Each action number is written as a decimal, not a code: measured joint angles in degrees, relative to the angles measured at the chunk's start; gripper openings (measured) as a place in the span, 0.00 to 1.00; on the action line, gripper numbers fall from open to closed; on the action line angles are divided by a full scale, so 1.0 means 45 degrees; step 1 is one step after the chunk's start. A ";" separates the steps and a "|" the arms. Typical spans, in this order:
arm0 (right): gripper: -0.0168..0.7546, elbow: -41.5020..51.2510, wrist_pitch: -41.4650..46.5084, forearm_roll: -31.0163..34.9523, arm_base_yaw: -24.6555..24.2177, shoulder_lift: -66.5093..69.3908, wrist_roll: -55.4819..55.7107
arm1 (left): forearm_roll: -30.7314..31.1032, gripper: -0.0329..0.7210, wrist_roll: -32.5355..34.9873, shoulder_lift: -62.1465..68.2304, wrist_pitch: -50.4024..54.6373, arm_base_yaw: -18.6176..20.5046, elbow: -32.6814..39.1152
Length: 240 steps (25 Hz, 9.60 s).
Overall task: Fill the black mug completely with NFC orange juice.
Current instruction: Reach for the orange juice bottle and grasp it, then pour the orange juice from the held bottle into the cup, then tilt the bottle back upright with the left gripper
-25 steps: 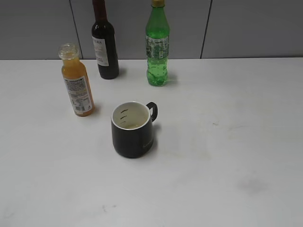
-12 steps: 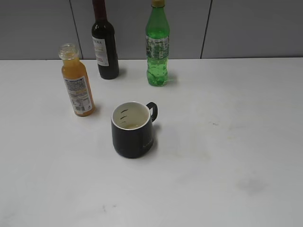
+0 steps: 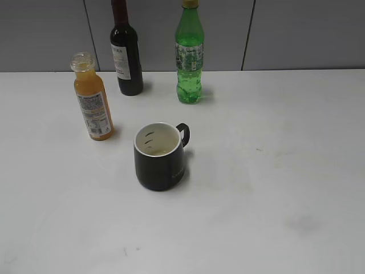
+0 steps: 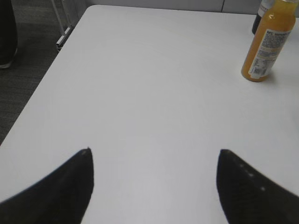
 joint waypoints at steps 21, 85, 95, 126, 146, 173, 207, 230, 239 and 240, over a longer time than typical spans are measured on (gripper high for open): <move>0.79 0.0000 0.0000 0.0000 0.0000 0.0000 -0.0023 | -0.1186 0.88 0.0000 0.6392 -1.4585 0.0000 0.2050; 0.79 0.0000 0.0000 0.0000 0.0000 0.0000 -0.0034 | 0.3132 0.66 -0.0528 2.8580 -2.6691 -0.2788 -0.5491; 0.79 0.0000 0.0000 0.0000 0.0000 0.0000 -0.0034 | 0.3270 0.66 -0.0528 2.8485 -2.7037 -0.2788 -0.5212; 0.79 0.0000 0.0000 0.0021 0.0000 0.0000 -0.0034 | 0.6157 0.66 0.1729 2.5560 -2.4812 -0.3448 -0.3446; 0.79 0.0000 0.0000 0.0036 0.0000 0.0000 -0.0034 | 0.5167 0.66 0.4780 2.5560 -2.3985 -0.4039 -0.3431; 0.79 0.0000 0.0000 0.0036 0.0000 0.0000 -0.0034 | 0.3227 0.66 1.0490 2.5822 -2.5227 -0.4052 -0.3427; 0.79 0.0000 0.0000 0.0036 0.0000 0.0000 -0.0034 | 0.2839 0.66 1.5933 2.6651 -2.7556 -0.4052 -0.3762; 0.79 0.0000 0.0000 0.0036 0.0000 0.0000 -0.0034 | 0.2186 0.66 1.7245 2.6742 -2.8581 -0.4052 -0.3762; 0.79 0.0000 0.0000 0.0036 0.0000 0.0000 -0.0034 | 0.2081 0.66 1.8288 2.6742 -2.8581 -0.4052 -0.3762; 0.79 0.0000 0.0000 0.0036 0.0000 0.0000 -0.0034 | 0.2077 0.66 1.8357 2.6742 -2.8592 -0.4052 -0.3762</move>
